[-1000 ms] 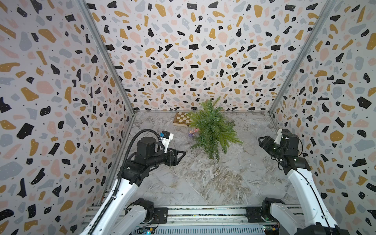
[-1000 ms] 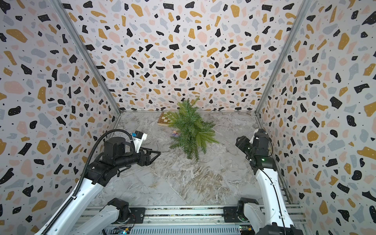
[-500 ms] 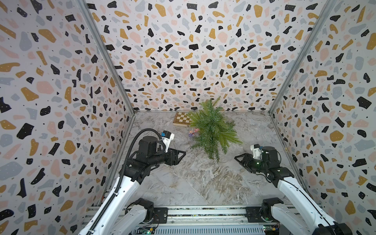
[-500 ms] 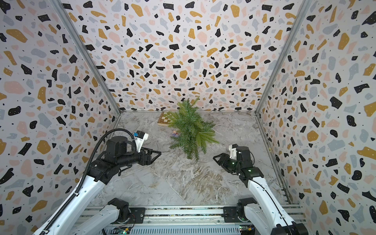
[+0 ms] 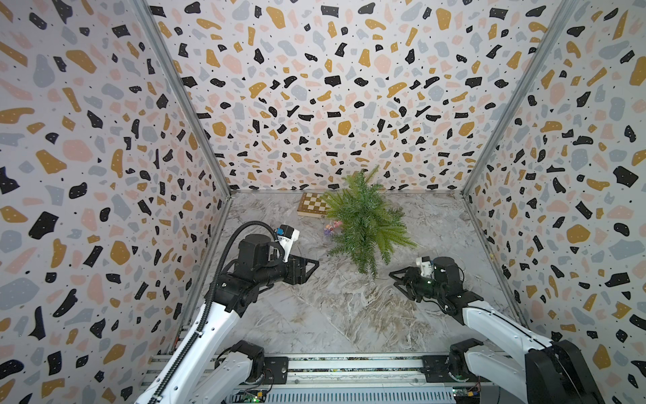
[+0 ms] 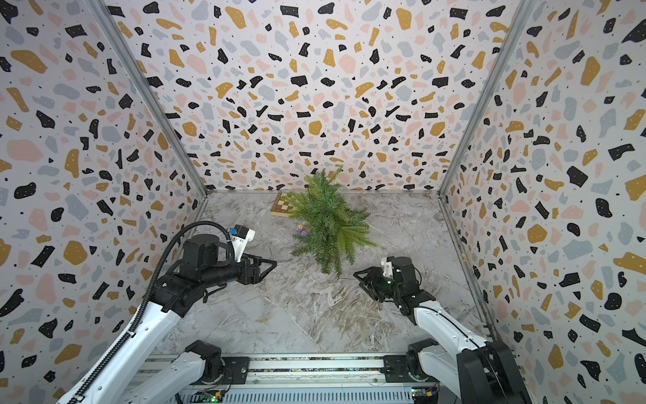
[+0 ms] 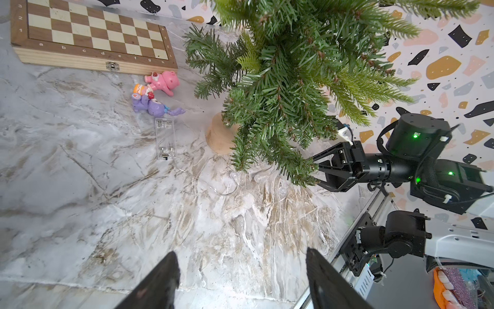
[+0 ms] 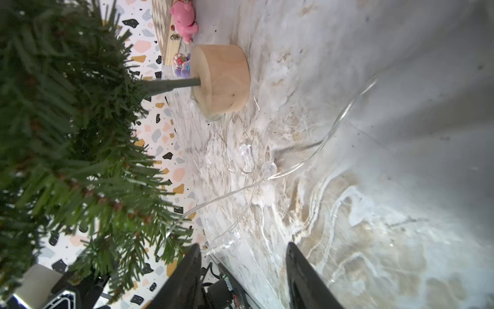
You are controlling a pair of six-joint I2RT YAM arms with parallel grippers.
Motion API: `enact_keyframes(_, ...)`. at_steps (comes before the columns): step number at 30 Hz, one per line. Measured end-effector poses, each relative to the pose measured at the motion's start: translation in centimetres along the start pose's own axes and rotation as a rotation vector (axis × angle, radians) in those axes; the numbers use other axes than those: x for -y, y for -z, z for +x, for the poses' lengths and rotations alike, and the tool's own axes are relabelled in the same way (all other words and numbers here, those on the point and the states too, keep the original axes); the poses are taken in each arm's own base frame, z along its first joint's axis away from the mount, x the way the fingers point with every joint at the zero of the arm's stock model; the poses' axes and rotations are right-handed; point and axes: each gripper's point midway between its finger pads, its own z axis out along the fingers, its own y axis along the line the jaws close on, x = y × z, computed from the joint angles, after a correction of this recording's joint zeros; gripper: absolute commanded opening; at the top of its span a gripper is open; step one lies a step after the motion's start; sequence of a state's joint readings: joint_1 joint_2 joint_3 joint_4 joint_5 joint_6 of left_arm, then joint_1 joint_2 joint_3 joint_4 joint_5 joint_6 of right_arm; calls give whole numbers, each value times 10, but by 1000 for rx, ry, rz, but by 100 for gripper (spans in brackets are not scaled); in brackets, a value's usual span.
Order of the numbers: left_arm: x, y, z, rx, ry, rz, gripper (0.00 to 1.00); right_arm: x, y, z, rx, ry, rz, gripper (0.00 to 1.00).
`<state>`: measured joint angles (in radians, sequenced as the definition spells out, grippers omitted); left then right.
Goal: Remove string lights from the small christmas tree
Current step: Remove the light string from the Christmas tree.
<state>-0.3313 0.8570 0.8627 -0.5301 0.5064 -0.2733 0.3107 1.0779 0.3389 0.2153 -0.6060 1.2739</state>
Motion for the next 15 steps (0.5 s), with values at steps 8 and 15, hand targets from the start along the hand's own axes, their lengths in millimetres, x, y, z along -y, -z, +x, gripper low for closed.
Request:
enact_keyframes(8, 0, 0, 0, 0, -1, -2, 74, 0, -15, -6, 8, -161, -17, 62)
enact_keyframes(15, -3, 0, 0, 2, -12, -17, 74, 2, -31, -3, -6, -287, -35, 53)
